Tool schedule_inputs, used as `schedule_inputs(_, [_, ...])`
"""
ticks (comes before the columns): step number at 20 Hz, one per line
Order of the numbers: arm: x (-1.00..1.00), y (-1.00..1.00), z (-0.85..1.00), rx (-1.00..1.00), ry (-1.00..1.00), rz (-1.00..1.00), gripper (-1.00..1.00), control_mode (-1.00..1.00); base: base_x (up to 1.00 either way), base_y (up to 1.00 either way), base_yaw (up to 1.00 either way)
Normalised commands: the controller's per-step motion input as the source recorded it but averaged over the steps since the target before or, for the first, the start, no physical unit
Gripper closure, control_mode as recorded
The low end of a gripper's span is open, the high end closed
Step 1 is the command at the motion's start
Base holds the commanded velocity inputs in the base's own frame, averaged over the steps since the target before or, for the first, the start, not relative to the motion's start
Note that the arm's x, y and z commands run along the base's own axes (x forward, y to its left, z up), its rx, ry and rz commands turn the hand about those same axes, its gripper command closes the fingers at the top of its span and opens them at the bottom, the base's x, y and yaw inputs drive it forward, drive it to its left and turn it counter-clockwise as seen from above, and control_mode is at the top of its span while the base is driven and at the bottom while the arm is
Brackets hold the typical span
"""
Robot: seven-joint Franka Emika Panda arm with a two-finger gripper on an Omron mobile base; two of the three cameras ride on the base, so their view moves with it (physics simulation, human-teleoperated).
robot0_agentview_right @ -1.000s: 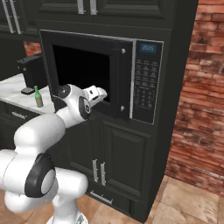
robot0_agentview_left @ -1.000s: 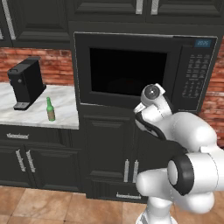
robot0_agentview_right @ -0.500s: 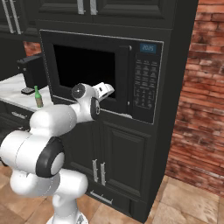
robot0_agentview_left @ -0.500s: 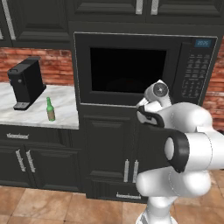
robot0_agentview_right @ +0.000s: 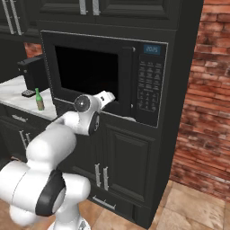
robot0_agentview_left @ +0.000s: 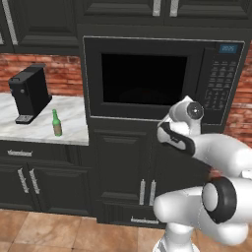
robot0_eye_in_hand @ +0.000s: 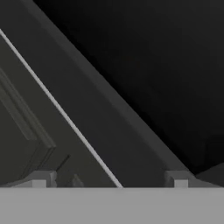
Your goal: Place the microwavable item in the microwave. Then, close the microwave door and press the start button.
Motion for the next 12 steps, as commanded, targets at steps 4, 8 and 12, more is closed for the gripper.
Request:
schedule_inputs(4, [-0.8, 0.35, 0.62, 0.0, -0.03, 0.01, -1.0, -1.0, 0.0, 0.0, 0.0])
schedule_inputs(8, [-0.84, -0.19, 0.49, 0.01, -0.07, 0.0, -1.0, -1.0, 0.0, 0.0, 0.0])
schedule_inputs(12, [-0.75, -1.0, -0.06, 0.14, 0.0, 0.0, -1.0, -1.0, 0.0, 0.0, 0.0])
